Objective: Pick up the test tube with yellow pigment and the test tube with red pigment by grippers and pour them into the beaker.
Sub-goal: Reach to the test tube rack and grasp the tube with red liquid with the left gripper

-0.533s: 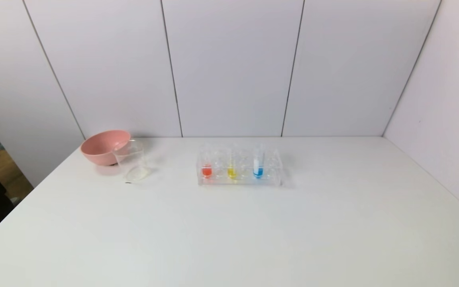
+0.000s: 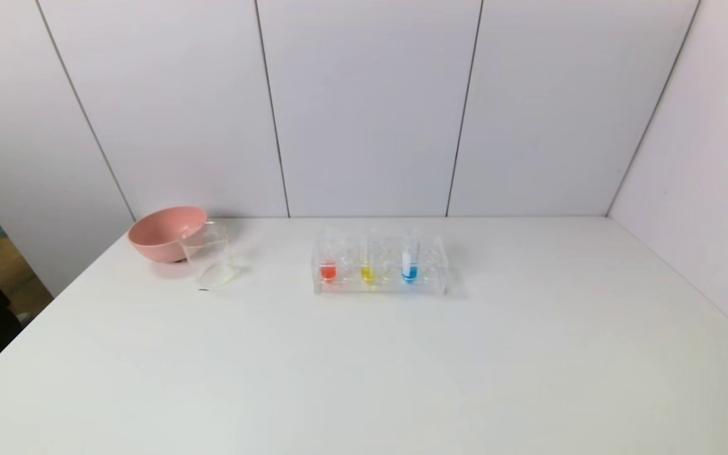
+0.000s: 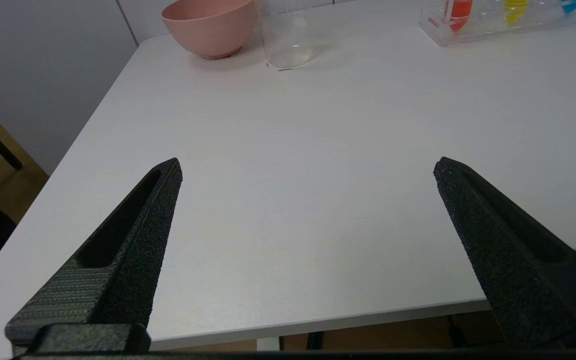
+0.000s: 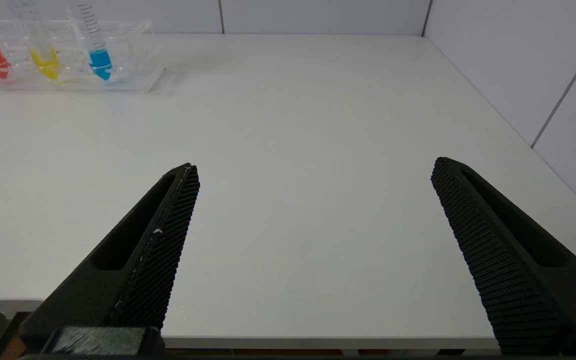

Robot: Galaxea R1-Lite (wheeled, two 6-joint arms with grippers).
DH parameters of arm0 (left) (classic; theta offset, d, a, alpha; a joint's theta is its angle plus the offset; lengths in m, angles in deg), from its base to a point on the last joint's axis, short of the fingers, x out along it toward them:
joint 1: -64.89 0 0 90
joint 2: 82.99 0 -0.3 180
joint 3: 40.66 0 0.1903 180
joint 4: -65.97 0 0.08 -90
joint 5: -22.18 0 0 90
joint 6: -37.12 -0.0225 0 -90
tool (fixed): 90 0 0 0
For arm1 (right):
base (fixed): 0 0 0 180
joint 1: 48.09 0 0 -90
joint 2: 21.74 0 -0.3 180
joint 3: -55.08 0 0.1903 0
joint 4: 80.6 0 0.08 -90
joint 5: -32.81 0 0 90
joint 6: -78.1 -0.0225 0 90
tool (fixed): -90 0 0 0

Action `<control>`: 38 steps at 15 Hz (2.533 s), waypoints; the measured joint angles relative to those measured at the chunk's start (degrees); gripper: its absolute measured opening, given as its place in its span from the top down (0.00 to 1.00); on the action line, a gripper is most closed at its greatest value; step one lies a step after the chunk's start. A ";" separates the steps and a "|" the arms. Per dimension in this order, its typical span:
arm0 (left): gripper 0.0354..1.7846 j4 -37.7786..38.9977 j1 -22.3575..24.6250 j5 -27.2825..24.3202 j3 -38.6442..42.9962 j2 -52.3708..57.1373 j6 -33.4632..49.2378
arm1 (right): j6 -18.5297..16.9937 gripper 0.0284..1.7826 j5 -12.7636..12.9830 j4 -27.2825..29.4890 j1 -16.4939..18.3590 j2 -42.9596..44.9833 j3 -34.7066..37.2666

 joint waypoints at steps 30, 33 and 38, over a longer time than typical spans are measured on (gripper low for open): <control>0.01 -2.40 0.09 0.96 -6.85 -1.99 2.90 | 0.02 0.05 0.00 -0.02 0.00 0.00 0.00; 0.01 -2.29 0.09 0.63 -11.68 -6.80 4.05 | 0.00 0.05 0.00 0.00 0.00 0.00 0.00; 0.01 1.19 0.00 -1.68 -20.61 -20.22 5.11 | 0.02 0.05 0.00 0.00 0.00 0.00 0.00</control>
